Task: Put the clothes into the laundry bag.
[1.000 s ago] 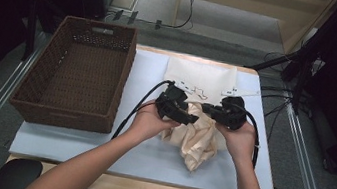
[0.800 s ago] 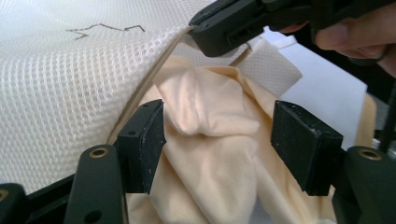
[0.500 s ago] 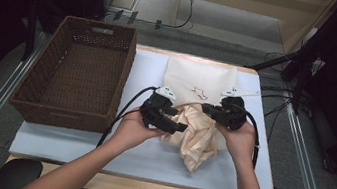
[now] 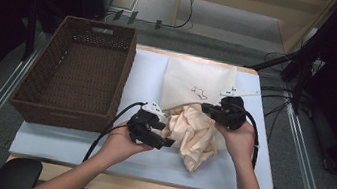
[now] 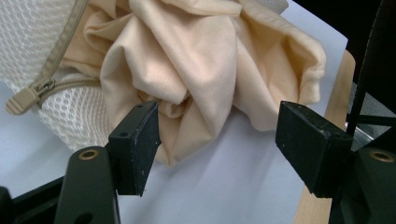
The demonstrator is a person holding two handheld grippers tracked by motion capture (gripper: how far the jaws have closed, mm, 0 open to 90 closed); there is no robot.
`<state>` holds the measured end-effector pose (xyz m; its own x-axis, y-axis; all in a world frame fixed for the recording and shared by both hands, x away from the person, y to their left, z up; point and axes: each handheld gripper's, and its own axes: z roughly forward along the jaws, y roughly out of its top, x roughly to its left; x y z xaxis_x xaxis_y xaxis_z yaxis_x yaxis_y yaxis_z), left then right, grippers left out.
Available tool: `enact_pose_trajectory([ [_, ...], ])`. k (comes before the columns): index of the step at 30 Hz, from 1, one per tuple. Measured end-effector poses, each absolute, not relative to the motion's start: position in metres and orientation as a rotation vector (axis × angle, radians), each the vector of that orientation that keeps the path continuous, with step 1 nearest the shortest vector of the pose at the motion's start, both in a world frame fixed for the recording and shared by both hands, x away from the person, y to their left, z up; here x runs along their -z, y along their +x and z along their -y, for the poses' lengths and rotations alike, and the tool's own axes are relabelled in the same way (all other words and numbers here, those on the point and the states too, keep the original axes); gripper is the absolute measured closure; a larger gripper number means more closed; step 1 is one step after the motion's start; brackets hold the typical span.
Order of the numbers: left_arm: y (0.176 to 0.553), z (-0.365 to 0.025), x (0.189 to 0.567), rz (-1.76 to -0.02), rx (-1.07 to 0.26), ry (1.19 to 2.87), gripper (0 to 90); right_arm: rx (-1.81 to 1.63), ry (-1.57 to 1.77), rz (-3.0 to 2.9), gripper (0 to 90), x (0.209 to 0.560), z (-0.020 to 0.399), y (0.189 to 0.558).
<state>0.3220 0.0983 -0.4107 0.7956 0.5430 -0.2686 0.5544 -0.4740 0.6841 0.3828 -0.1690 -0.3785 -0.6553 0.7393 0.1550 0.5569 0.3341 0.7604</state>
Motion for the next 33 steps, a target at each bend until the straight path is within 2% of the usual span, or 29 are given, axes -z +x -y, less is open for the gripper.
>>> enact_pose_trajectory([
  [24, 0.334, -0.081, 0.442, -0.806, 0.048, 2.166, 33.2, -1.179, 1.152, -2.388, 88.4, 0.381, 0.158, 0.38],
  [33, 0.343, -0.07, 0.45, -0.814, 0.034, 2.181, 40.8, -1.177, 1.171, -2.37, 88.4, 0.385, 0.158, 0.377],
])
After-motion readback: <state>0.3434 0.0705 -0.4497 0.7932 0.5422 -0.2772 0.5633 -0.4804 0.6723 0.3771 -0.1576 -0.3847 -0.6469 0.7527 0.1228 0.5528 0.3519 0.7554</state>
